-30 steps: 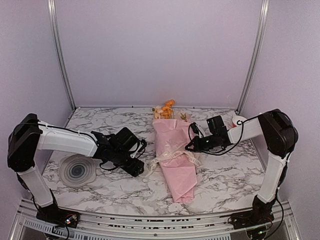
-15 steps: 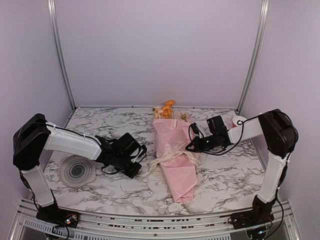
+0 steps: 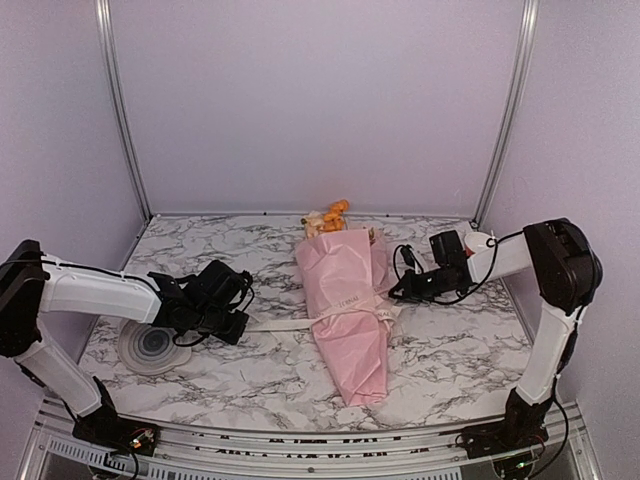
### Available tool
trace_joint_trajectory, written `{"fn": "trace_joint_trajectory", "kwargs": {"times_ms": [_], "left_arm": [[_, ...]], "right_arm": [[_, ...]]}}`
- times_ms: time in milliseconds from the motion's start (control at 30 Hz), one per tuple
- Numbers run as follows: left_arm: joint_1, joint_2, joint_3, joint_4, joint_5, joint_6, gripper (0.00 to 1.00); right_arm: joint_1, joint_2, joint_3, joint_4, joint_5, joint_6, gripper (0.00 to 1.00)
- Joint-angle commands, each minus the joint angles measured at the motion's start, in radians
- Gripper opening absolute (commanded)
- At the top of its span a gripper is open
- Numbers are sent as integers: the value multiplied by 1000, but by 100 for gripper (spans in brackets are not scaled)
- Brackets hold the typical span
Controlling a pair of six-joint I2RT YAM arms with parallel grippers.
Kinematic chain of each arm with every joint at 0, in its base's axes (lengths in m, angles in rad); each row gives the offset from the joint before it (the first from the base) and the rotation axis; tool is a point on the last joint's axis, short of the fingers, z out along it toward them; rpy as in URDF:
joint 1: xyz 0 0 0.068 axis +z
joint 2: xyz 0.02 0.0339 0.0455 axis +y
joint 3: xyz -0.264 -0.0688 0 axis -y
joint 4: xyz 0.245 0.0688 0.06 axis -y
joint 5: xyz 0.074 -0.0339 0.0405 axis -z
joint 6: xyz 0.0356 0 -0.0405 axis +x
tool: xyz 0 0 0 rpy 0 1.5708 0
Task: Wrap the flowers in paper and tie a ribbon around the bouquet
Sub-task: Tie the ribbon around the folded bouquet.
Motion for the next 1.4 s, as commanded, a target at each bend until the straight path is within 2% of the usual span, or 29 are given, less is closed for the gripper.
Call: {"fn": "trace_joint_trajectory", "kwargs": {"times_ms": [0,133,567,700,967,1167,1367], "left_arm": [[4,-1,14,-6,-13,3,0],[20,22,29,-15,-49,7,0],[92,98,5,-20,-88,-8,0],[118,88,-30,-15,-86,-20,0],[156,56,-65,1,-74,-59,0],[233,-2,-146,33,-77,-103,0],[277,-59,-216,60,-74,-144,0]], "right_arm": [[-19,-23,-6,-22,18,8,0],[-64,-43,-35,4,8,42,0],[-364,-176,-216,93,1,127,0],[-462,-221,-266,133,-7,162,0],[-574,-306,-324,160,38,200,0],[-669,-367,-381,207,53,247,0],[-708,-365,-414,239,75,271,0]]}}
